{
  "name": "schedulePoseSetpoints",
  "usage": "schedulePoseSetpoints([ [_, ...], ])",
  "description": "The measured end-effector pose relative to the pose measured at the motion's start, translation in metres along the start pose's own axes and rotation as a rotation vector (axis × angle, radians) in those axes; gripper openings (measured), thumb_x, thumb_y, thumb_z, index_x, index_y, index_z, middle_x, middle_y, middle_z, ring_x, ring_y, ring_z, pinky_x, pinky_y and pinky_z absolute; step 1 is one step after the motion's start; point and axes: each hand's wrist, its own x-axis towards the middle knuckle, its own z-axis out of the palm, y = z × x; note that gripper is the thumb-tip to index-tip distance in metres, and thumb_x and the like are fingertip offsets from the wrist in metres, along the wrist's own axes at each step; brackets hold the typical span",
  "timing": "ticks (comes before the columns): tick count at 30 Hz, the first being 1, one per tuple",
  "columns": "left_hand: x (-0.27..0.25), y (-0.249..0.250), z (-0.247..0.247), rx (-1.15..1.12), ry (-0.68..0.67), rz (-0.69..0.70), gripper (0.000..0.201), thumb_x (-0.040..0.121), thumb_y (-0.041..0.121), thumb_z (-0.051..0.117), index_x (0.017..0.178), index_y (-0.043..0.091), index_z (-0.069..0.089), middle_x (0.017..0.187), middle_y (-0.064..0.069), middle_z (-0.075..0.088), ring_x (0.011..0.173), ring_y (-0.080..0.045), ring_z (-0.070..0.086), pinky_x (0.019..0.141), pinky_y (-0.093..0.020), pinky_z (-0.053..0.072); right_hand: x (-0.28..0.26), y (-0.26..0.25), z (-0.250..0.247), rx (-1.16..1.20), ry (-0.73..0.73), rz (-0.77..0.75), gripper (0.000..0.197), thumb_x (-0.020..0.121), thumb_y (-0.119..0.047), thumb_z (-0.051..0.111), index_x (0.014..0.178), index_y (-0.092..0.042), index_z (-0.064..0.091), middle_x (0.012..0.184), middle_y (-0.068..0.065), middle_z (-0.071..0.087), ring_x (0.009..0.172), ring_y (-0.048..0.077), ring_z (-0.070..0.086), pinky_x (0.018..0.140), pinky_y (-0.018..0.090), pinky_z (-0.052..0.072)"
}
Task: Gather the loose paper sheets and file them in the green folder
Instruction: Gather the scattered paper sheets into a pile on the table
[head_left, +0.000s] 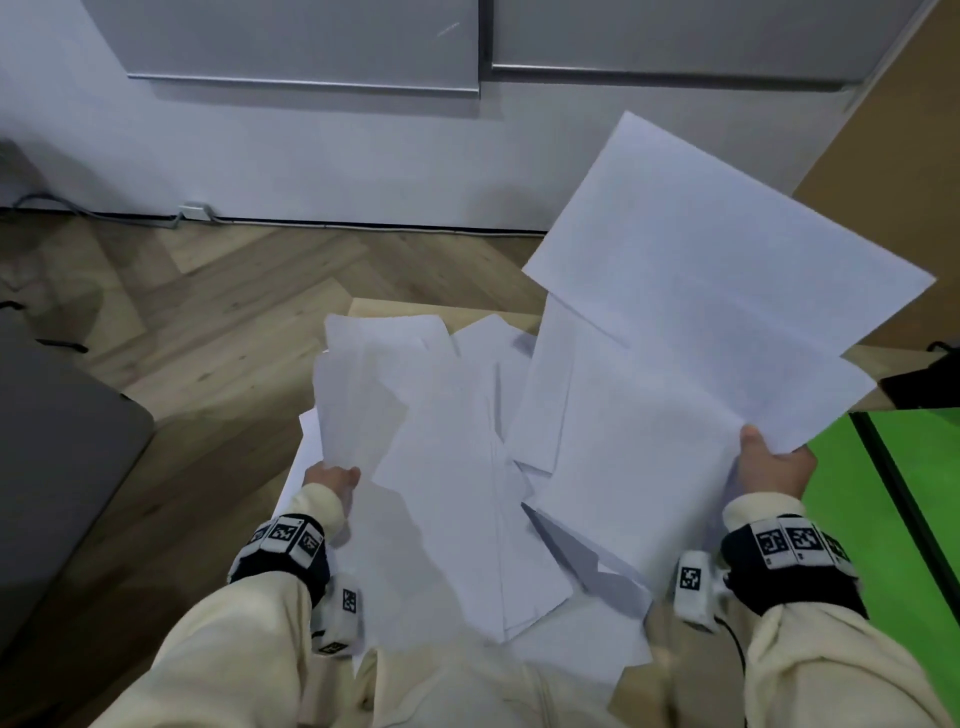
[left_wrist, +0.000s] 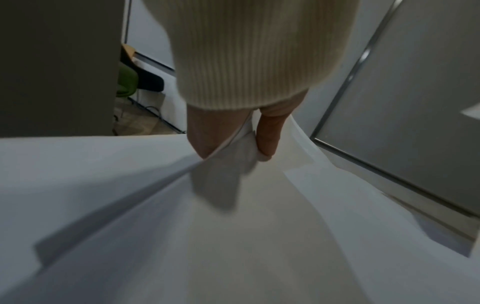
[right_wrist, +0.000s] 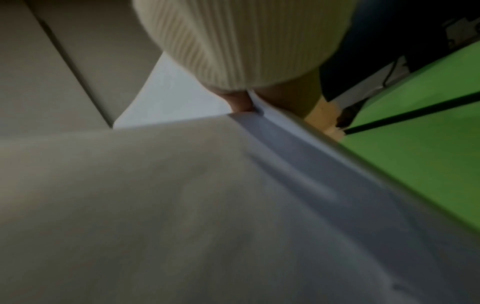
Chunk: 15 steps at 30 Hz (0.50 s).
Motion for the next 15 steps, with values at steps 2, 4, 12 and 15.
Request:
schedulePoseSetpoints([
  [2, -0.005, 0.008, 0.006, 0.01, 0.0, 0.024, 0.044, 0.088, 0.005, 0.057, 0.127, -0.013, 0.047, 0.122, -0.027, 0.057, 0.119, -0.04, 0.053, 0.083, -0.034, 0.039, 0.001, -0.006, 0.005, -0.045, -0.011, -0.029, 0.043, 0.088, -0.004, 0.057, 0.128, 0.005, 0.046, 0.131, 0.021, 0.056, 0.117, 0.028, 0.057, 0.099, 0.031, 0.043],
  [4, -0.008, 0.012, 0.012, -0.009, -0.014, 0.029, 0.041, 0.087, 0.004, 0.057, 0.125, -0.012, 0.049, 0.126, -0.028, 0.056, 0.117, -0.04, 0.055, 0.082, -0.033, 0.038, 0.0, -0.011, 0.007, -0.028, -0.038, -0.009, 0.044, 0.088, -0.006, 0.058, 0.128, 0.005, 0.045, 0.131, 0.021, 0.056, 0.118, 0.028, 0.057, 0.098, 0.028, 0.042],
  [12, -0.01, 0.015, 0.013, -0.125, -0.03, 0.065, 0.049, 0.087, 0.007, 0.059, 0.132, -0.009, 0.045, 0.133, -0.026, 0.053, 0.121, -0.039, 0.052, 0.1, -0.041, 0.041, 0.004, -0.056, 0.011, 0.04, -0.1, -0.107, 0.05, 0.088, -0.006, 0.057, 0.134, 0.002, 0.04, 0.135, 0.011, 0.053, 0.114, 0.012, 0.053, 0.092, 0.013, 0.037],
  [15, -0.014, 0.018, 0.016, -0.118, -0.071, 0.077, 0.057, 0.087, 0.01, 0.061, 0.136, -0.008, 0.04, 0.137, -0.024, 0.05, 0.125, -0.039, 0.05, 0.107, -0.042, 0.038, 0.001, -0.062, 0.015, 0.051, -0.084, -0.12, 0.05, 0.087, -0.006, 0.058, 0.134, 0.002, 0.04, 0.135, 0.011, 0.053, 0.109, 0.008, 0.051, 0.092, 0.013, 0.037],
])
